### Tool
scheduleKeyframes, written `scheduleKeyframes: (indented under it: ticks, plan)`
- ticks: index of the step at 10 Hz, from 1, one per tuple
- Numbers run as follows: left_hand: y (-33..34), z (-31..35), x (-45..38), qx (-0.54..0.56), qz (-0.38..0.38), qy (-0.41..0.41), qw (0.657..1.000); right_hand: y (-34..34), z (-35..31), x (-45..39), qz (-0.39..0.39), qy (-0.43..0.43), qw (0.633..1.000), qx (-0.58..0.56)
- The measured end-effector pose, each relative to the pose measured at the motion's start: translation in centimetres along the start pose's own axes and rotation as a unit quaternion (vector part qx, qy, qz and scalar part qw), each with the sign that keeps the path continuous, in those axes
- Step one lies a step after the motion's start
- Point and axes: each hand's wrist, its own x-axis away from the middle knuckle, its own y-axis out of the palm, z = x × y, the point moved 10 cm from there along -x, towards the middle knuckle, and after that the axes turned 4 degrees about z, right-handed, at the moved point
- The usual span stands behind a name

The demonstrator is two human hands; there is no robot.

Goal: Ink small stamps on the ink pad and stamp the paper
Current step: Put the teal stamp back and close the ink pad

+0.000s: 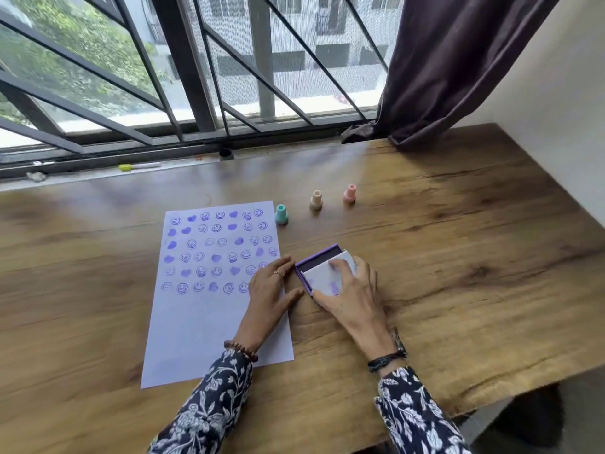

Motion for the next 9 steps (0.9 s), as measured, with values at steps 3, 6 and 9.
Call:
scheduleKeyframes:
  ticks: [3,6,9]
  plan:
    - [0.7,0.6,0.5,0.021,-0.002,-0.001,1.000,-0.3,1.0,1.6,0.030,0.016,0.999,0.025]
    - [0.2,-0.2,0.4,0.012,-0.002,-0.011,1.000,-0.4,-0.7,0.7,0.044,0.001,0.999,0.017]
    - [-0.1,-0.3,0.4,0.023,0.012,0.001,1.000,0.4,-0.4,1.0,0.036,0.002,0.998,0.056]
